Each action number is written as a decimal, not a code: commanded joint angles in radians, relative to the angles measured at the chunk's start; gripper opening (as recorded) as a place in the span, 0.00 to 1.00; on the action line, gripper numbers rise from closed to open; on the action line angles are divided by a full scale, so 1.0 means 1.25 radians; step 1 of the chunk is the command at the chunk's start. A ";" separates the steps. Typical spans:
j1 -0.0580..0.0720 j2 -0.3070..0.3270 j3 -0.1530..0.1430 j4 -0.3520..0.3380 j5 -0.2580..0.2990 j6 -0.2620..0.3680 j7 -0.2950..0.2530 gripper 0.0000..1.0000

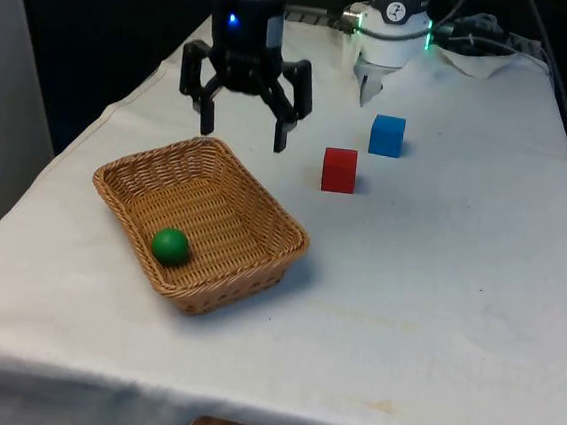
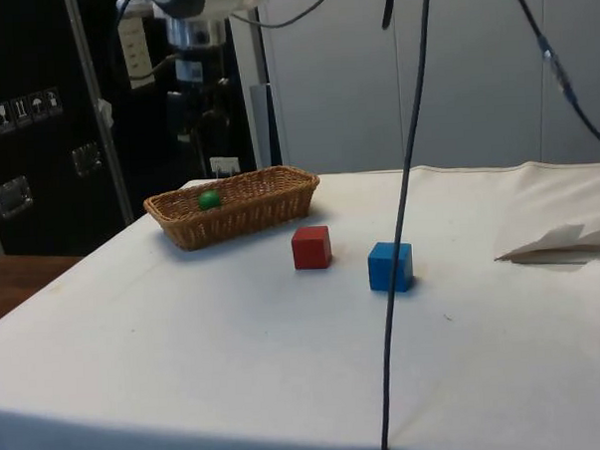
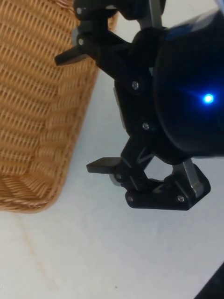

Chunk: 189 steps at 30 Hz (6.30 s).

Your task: Place all non-red objects into the basket.

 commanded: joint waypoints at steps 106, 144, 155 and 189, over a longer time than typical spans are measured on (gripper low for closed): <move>0.053 -0.688 0.086 -0.803 -0.434 0.188 0.272 1.00; 0.061 -0.615 0.216 -0.954 -0.407 0.377 0.376 1.00; 0.066 -0.538 0.220 -0.954 -0.378 0.446 0.371 1.00; 0.061 -0.356 0.243 -0.908 -0.387 0.547 0.410 1.00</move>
